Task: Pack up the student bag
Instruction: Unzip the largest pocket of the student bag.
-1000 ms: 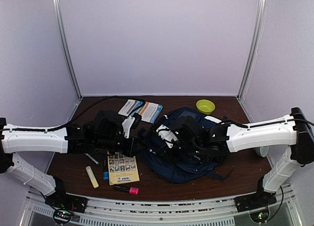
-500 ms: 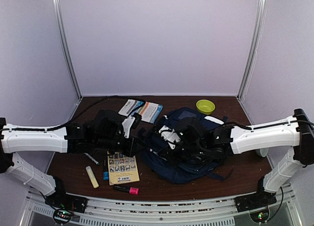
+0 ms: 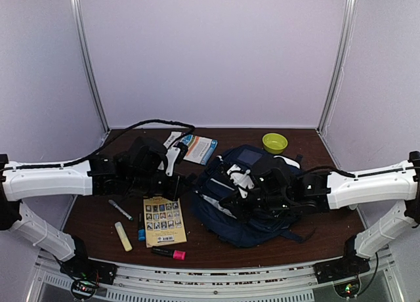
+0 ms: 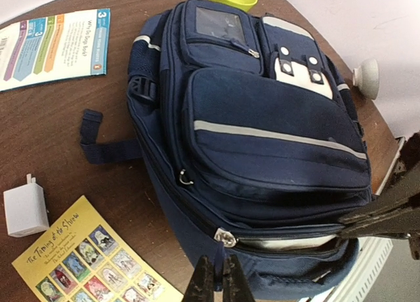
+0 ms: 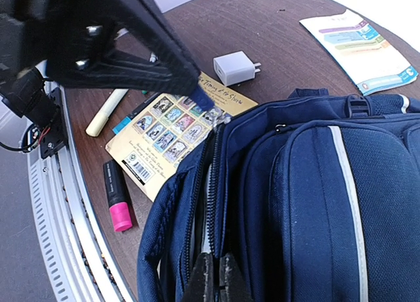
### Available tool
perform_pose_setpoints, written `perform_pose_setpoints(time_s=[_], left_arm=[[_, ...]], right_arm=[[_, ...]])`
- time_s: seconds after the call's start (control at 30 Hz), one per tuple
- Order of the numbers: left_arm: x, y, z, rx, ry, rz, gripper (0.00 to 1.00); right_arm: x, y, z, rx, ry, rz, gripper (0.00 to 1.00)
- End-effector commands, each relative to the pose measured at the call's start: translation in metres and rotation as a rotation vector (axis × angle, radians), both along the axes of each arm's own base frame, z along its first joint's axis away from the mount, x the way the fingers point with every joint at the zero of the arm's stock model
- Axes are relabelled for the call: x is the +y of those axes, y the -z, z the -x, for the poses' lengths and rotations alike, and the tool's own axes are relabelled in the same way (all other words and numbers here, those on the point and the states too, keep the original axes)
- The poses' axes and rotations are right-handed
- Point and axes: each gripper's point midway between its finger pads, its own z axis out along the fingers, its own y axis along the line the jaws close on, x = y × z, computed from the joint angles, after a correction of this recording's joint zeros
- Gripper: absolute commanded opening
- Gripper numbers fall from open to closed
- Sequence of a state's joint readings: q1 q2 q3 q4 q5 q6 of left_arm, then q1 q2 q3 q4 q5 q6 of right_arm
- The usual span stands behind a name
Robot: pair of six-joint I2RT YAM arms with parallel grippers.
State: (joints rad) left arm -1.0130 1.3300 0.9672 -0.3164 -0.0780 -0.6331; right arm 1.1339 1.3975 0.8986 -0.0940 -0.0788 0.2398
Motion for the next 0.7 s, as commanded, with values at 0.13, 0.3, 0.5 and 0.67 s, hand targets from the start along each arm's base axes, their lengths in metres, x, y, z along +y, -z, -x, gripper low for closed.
perform_pose_setpoints(time_s=[0.13,0.3,0.5,0.67], left_arm=[[0.015,0.003,-0.051,-0.062,-0.112,-0.083,0.00],[0.008,0.005,-0.066,-0.064,-0.109,-0.075,0.00],[-0.006,0.015,-0.084,-0.055,-0.085,-0.081,0.00],[-0.015,0.023,-0.095,-0.027,-0.081,-0.099,0.00]], right_arm=[[-0.014,-0.028,0.010,-0.049,0.014,-0.095,0.00],[-0.019,-0.036,0.008,-0.076,0.028,-0.116,0.00],[-0.018,-0.046,0.010,-0.096,0.032,-0.135,0.00],[-0.028,-0.063,0.002,-0.166,0.100,-0.118,0.00]])
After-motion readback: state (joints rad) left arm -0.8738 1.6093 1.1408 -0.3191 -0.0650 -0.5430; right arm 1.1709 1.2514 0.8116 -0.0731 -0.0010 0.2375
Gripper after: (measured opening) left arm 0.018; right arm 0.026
